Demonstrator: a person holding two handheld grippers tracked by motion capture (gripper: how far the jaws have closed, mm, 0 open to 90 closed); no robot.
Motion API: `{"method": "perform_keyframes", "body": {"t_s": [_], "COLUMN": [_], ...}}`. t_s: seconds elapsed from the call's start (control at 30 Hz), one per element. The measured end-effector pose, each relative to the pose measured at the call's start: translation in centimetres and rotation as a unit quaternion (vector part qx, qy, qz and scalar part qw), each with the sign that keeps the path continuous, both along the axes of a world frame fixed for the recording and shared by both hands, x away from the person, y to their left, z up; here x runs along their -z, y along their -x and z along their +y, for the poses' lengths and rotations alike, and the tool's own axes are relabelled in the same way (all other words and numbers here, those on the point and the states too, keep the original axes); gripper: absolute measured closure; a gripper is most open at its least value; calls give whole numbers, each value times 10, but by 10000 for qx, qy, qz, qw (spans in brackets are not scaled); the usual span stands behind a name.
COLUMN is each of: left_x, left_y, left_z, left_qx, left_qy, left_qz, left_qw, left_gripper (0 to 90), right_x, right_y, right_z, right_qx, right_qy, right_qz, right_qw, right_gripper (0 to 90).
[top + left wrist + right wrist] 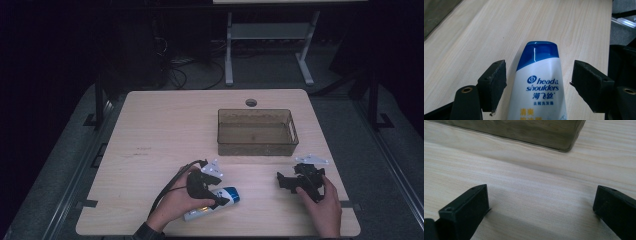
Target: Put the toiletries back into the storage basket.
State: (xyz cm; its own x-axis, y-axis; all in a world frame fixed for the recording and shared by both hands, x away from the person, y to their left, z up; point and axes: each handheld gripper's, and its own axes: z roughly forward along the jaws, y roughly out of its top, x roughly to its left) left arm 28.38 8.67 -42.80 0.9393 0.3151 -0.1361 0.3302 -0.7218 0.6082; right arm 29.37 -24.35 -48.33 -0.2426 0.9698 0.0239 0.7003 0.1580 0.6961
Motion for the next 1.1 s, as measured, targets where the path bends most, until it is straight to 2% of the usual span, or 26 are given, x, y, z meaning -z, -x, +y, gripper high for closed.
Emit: {"method": "perform_keyframes", "body": {"t_s": [0.07, 0.1, 0.27, 0.37, 0.43, 0.7, 0.97, 1.1], "left_x": [2, 4, 8, 13, 14, 21, 22, 22], "left_y": [0, -1, 0, 0, 0, 5, 7, 6], "left_z": [-2, -4, -8, -13, -14, -21, -22, -22], "left_qx": [-15, 23, 44, 117, 120, 232, 195, 184], "left_qy": [-60, -156, -258, -435, -478, -828, -857, -836], "left_qz": [-12, 13, 16, -18, -16, -190, -293, -268], "left_qw": [10000, 9999, 9997, 9990, 9988, 9961, 9957, 9960], "left_gripper": [275, 274, 280, 292, 299, 305, 325, 334], "right_x": [0, 0, 0, 0, 0, 0, 0, 0], "right_y": [0, 0, 0, 0, 0, 0, 0, 0], "right_z": [0, 0, 0, 0, 0, 0, 0, 0], "right_qx": [1, 1, 2, 0, 0, 0, 0, 3], "right_qy": [0, 0, -1, -2, 1, -4, -1, -2], "right_qz": [0, 1, 1, 1, 0, -1, 0, 2], "right_qw": [10000, 10000, 10000, 10000, 10000, 10000, 10000, 10000], "right_gripper": [0, 0, 0, 0, 0, 0, 0, 0]}}
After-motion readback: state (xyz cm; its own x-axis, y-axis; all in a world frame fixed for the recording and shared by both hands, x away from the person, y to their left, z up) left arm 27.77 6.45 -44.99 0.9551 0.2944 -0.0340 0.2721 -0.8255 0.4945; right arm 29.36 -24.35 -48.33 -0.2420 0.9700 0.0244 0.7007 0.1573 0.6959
